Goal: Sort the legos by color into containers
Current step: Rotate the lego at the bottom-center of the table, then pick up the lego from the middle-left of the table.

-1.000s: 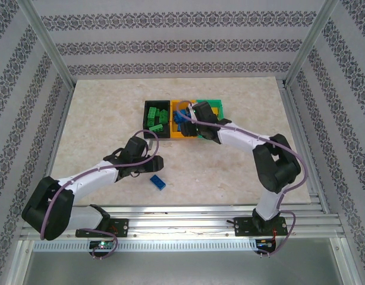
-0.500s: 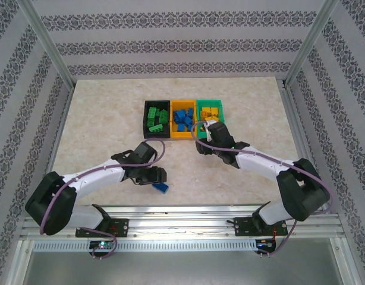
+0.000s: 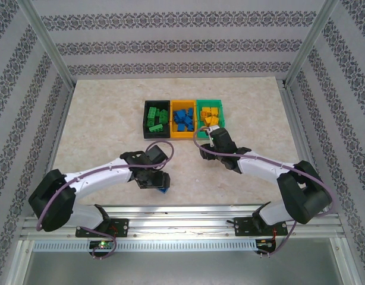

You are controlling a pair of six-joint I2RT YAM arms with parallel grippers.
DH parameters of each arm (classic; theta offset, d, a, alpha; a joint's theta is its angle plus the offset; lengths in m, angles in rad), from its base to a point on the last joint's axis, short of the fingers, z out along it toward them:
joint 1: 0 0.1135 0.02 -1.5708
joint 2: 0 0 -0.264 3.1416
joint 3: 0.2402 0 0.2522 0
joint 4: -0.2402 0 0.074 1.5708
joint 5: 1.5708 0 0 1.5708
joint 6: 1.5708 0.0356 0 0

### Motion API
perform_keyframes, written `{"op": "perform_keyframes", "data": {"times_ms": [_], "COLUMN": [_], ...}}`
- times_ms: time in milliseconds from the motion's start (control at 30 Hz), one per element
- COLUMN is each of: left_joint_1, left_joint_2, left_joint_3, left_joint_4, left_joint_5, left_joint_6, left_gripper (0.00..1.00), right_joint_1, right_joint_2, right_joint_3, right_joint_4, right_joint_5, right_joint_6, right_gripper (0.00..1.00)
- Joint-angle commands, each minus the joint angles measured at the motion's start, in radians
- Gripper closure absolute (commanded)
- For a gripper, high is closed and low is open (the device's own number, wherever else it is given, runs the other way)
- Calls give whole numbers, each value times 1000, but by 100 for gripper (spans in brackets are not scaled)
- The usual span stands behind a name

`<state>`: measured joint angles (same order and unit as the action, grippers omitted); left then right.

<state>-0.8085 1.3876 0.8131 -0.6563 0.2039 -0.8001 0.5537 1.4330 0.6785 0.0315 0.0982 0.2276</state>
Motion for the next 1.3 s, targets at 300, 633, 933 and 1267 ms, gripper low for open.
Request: {"op": "perform_keyframes", "data": {"times_ms": [300,633,933,1267], "left_joint_1": [-77,33,9,-34], "left_joint_2": [118,216,344,284], "left_joint_3": [39,83,196,109], "left_joint_4": [11,153,150,145], "left_joint_5": [-98,-66,52,52], "left_joint_6": [-127,-51,25,6], "left_gripper": [33,28,29,41], "right_joint_1": [3,5,3,2], "right_joint_2": [-13,-21,-76,-48], "right_joint_3": [-20,-25,-49,-44], "right_joint_4": [38,32,6,17], "right_joint_5": [10,3,43,24], "right_joint_6": [1,-6,-13,-1], "right_gripper": [44,44,44,44]}}
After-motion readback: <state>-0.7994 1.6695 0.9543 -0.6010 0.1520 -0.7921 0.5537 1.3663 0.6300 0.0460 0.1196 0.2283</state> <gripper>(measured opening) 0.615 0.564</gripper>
